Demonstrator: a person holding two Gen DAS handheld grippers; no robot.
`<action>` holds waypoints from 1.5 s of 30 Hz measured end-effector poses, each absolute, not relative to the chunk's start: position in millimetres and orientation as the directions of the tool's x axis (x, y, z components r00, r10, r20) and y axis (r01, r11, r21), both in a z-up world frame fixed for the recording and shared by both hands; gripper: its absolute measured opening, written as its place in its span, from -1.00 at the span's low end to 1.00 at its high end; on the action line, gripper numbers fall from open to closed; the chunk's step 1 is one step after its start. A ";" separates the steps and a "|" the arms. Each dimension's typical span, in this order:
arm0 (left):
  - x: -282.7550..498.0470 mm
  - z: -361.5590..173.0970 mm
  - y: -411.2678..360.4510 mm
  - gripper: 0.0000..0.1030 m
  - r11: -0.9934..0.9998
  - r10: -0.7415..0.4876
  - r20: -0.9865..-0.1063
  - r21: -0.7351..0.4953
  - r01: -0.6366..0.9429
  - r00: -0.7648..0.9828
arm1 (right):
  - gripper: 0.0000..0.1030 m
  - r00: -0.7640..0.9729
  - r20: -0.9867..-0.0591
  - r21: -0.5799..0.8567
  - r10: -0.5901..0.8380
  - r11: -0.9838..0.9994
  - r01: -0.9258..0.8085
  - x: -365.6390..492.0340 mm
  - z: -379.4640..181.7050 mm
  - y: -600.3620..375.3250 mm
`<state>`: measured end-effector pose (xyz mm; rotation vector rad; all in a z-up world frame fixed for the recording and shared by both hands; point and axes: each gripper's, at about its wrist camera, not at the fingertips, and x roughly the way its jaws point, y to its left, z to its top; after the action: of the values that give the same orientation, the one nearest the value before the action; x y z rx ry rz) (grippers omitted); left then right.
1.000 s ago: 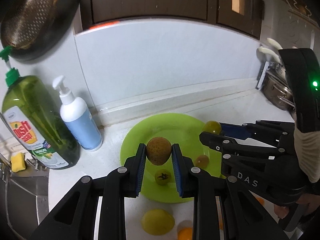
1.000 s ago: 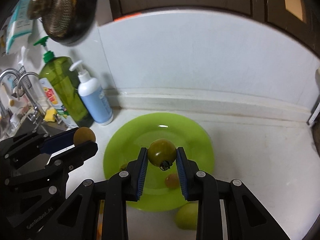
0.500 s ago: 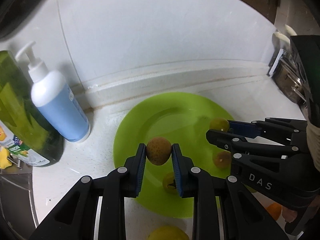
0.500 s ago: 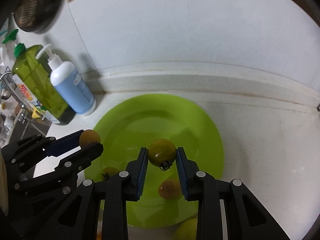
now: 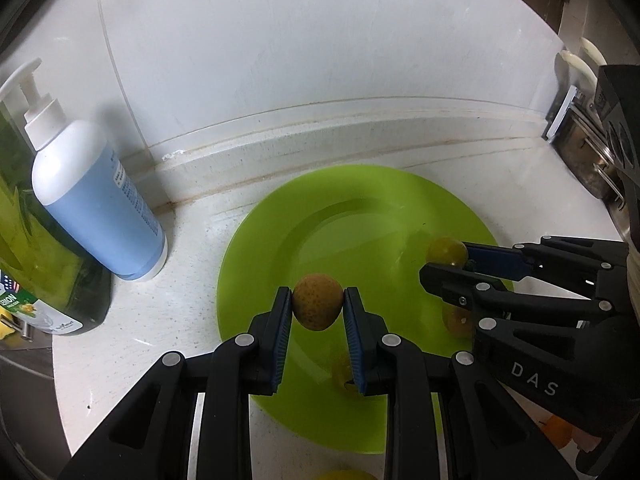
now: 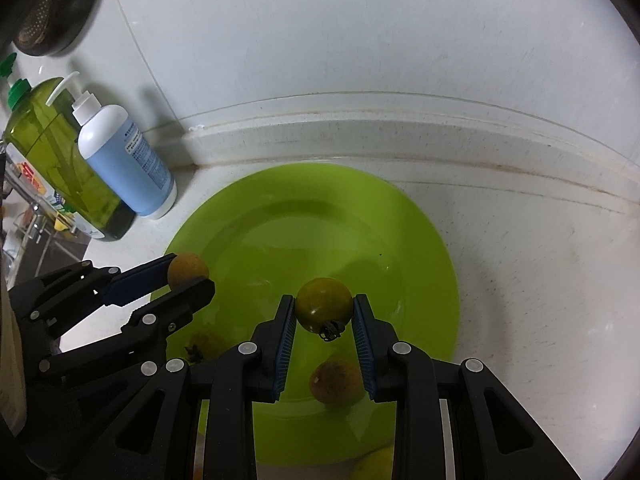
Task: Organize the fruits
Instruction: 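Carry the kiwi in the left tool while the right tool carries the green fruit over the plate, then open the left tool onto the plate while the right tool releases the green fruit there, then withdraw both open tools from the plate toward the remaining oranges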
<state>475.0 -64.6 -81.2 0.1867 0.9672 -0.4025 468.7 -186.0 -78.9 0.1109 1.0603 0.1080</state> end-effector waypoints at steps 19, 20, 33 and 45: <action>445.2 -49.9 -52.2 -0.27 0.930 -0.236 -0.773 -0.003 0.368 0.589 | -0.41 0.547 -0.822 0.171 0.160 0.985 -0.030 440.7 -53.9 -188.7; 439.6 -43.2 -49.6 -0.25 0.932 -0.235 -0.762 0.000 0.363 0.604 | -0.41 0.557 -0.815 0.171 0.160 0.985 -0.034 436.4 -49.6 -187.7; 363.4 25.3 -30.9 0.09 0.939 -0.238 -0.633 0.044 0.341 0.737 | -0.22 0.684 -0.711 0.173 0.164 0.983 -0.056 369.8 7.5 -177.1; 310.5 43.2 -11.1 0.29 0.956 -0.210 -0.582 0.046 0.290 0.786 | 0.01 0.768 -0.625 0.141 0.140 0.988 -0.065 308.0 37.0 -170.3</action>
<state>310.5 -11.1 43.2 0.1360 0.6102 -0.2707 308.0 -170.3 37.0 0.1134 0.6870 0.1114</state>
